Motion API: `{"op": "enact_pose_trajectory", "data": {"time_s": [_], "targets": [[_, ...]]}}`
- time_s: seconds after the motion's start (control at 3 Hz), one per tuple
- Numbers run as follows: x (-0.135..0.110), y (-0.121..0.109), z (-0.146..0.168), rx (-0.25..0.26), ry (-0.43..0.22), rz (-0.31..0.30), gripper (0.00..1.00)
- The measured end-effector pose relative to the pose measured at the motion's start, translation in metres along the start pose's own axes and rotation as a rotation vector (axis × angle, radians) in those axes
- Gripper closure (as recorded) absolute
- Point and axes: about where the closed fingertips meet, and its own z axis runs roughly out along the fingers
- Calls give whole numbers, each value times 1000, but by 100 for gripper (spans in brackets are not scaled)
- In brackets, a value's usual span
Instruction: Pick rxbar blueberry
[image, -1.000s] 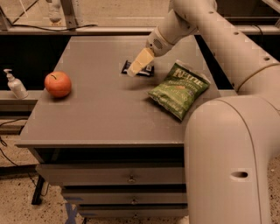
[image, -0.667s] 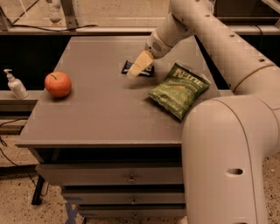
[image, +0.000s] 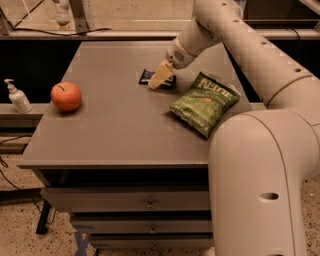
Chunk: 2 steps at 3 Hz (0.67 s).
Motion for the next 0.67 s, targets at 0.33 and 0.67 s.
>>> {"op": "enact_pose_trajectory", "data": {"time_s": [0.33,0.67], "targets": [[1,0,1,3,2,-1,64],[-1,0,-2,3,2,-1,87]]}}
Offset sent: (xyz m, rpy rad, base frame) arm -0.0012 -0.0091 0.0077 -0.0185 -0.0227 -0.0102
